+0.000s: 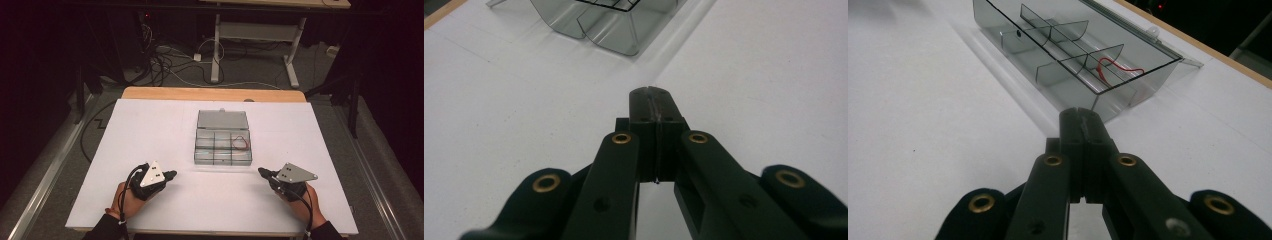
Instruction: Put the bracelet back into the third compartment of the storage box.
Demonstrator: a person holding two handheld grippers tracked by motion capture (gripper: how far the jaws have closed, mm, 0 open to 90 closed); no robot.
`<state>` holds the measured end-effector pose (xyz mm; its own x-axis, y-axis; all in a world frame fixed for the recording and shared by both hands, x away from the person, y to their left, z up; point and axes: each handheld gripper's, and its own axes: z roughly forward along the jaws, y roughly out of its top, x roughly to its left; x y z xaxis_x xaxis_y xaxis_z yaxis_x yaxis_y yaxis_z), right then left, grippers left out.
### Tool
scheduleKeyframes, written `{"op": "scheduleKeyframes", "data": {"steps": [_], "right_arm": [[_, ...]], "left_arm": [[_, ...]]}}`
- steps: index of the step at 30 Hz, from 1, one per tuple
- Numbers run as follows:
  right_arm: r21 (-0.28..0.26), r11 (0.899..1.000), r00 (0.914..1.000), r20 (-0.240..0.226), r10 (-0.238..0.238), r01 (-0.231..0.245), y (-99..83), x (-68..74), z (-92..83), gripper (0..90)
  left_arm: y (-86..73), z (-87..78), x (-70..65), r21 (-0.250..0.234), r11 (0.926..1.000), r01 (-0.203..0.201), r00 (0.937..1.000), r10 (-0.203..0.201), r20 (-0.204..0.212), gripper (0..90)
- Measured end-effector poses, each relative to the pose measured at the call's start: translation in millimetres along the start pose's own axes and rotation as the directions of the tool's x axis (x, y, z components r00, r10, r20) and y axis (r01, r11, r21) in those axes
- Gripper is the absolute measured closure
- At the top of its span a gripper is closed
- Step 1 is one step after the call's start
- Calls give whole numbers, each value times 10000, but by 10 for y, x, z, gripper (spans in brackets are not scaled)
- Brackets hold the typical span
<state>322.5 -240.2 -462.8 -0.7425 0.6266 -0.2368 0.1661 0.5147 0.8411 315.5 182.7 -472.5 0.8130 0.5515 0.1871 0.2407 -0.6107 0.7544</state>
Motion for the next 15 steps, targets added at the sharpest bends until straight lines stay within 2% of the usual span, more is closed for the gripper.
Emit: {"op": "scheduleKeyframes", "data": {"steps": [4,6,12,15], "right_arm": [[69,9999,9999,-43,-126,126,5,7,10,900],[80,9998,9998,-39,-195,195,4,6,6,900],[185,9996,9998,-46,-189,190,-7,-20,7,900],[175,9997,9998,-61,-165,166,-5,-23,8,900]], "left_arm": [[1,32,-16,118,9999,-109,9999,109,10,877],[3,39,-9,67,10000,-42,10000,41,80,876],[-13,42,-19,21,9999,-106,9999,106,-74,877],[-27,56,-20,127,9999,-118,9999,118,0,877]]}}
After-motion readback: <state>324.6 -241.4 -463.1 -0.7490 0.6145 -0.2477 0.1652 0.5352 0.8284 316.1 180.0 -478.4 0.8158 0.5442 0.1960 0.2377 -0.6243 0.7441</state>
